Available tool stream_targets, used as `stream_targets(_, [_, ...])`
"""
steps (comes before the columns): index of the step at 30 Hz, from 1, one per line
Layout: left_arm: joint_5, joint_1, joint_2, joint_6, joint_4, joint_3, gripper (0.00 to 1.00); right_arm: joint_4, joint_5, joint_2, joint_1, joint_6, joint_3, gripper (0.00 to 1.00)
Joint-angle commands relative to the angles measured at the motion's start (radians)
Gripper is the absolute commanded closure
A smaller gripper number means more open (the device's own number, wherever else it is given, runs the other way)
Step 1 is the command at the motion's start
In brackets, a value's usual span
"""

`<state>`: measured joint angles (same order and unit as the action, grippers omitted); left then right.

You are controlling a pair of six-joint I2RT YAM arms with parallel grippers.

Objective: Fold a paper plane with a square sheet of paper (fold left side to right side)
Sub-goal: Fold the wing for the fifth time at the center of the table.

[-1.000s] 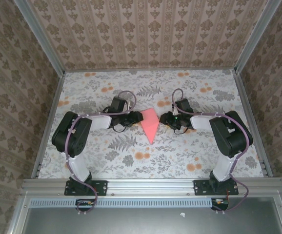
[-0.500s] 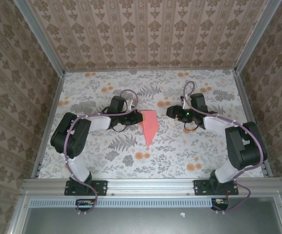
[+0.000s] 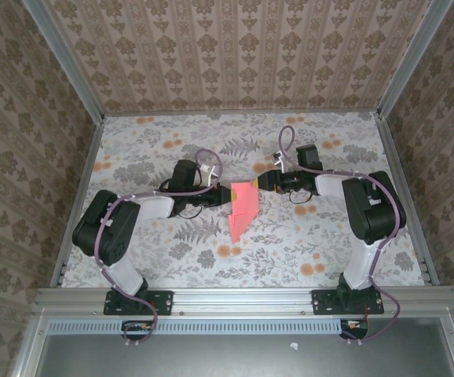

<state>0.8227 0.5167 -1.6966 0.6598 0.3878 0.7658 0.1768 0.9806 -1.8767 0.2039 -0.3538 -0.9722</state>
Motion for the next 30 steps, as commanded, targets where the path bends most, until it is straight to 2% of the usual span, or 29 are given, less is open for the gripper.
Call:
stream_targets(1, [0.033,0.006,0.019,-0.022,0.042,-0.009,1.0,0.014,0.079,-0.043,0.011,0.042,-0.033,0.42])
stream_targets(5, [0.03,0.009,0.009,-0.02,0.043,-0.005,1.0,0.023,0.106,-0.075,0.023,0.044,-0.041,0.47])
stream_targets(14, [0.001,0.009,-0.02,-0.041,0.013,0.007,1.0,0.014,0.092,-0.061,0.023,0.058,-0.025,0.73])
stream_targets(16, [-0.003,0.008,-0.033,-0.057,-0.005,0.017,1.0,0.0,0.083,-0.047,0.024,0.065,-0.019,0.8])
stream_targets(19, [-0.01,0.007,-0.053,-0.083,-0.036,0.036,1.0,-0.029,0.077,-0.025,0.024,0.07,-0.014,0.97])
stream_targets(20, [-0.019,0.006,-0.059,-0.097,-0.055,0.044,0.94,-0.045,0.068,-0.013,0.024,0.074,-0.011,1.0])
stream_targets(24, [-0.072,-0.003,-0.019,-0.176,-0.18,0.074,0.6,-0.179,0.012,0.032,0.026,0.081,-0.024,1.0])
stream_targets(27, [-0.157,-0.004,0.064,-0.26,-0.317,0.104,0.44,-0.29,-0.061,0.058,0.047,0.054,-0.041,1.0])
stream_targets(28, [-0.172,-0.003,0.093,-0.279,-0.353,0.108,0.41,-0.319,-0.091,0.064,0.055,0.041,-0.046,1.0])
stream_targets(30, [-0.287,0.012,0.177,-0.341,-0.462,0.122,0.37,-0.376,-0.154,0.081,0.073,0.0,-0.057,1.0])
